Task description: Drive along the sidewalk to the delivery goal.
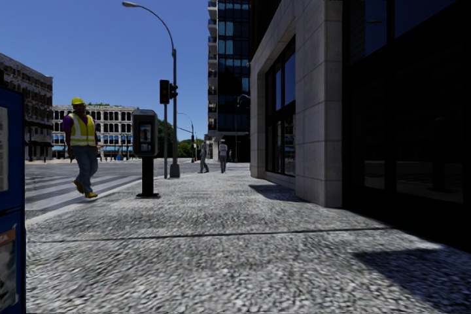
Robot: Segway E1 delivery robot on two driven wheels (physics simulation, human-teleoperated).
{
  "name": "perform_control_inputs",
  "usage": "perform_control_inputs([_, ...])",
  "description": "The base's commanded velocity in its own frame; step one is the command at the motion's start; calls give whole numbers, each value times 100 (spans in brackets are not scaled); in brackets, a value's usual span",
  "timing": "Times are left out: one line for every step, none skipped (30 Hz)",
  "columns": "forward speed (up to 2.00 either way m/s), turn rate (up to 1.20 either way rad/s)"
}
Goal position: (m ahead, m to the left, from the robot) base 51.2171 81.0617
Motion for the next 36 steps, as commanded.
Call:
perform_control_inputs([200, 0])
perform_control_inputs([200, 0])
perform_control_inputs([200, 0])
perform_control_inputs([200, 0])
perform_control_inputs([200, 0])
perform_control_inputs([200, 0])
perform_control_inputs([200, 0])
perform_control_inputs([200, 0])
perform_control_inputs([200, 0])
perform_control_inputs([200, 0])
perform_control_inputs([200, 0])
perform_control_inputs([200, 0])
perform_control_inputs([200, 0])
perform_control_inputs([200, 0])
perform_control_inputs([200, 0])
perform_control_inputs([200, 0])
perform_control_inputs([200, 0])
perform_control_inputs([200, 0])
perform_control_inputs([200, -13])
perform_control_inputs([200, -35])
perform_control_inputs([200, -35])
perform_control_inputs([200, -41])
perform_control_inputs([200, -42])
perform_control_inputs([200, -42])
perform_control_inputs([200, -42])
perform_control_inputs([200, -43])
perform_control_inputs([200, -41])
perform_control_inputs([200, -30])
perform_control_inputs([200, -30])
perform_control_inputs([200, -24])
perform_control_inputs([200, 0])
perform_control_inputs([200, 0])
perform_control_inputs([200, 0])
perform_control_inputs([200, 0])
perform_control_inputs([200, 0])
perform_control_inputs([200, 0])
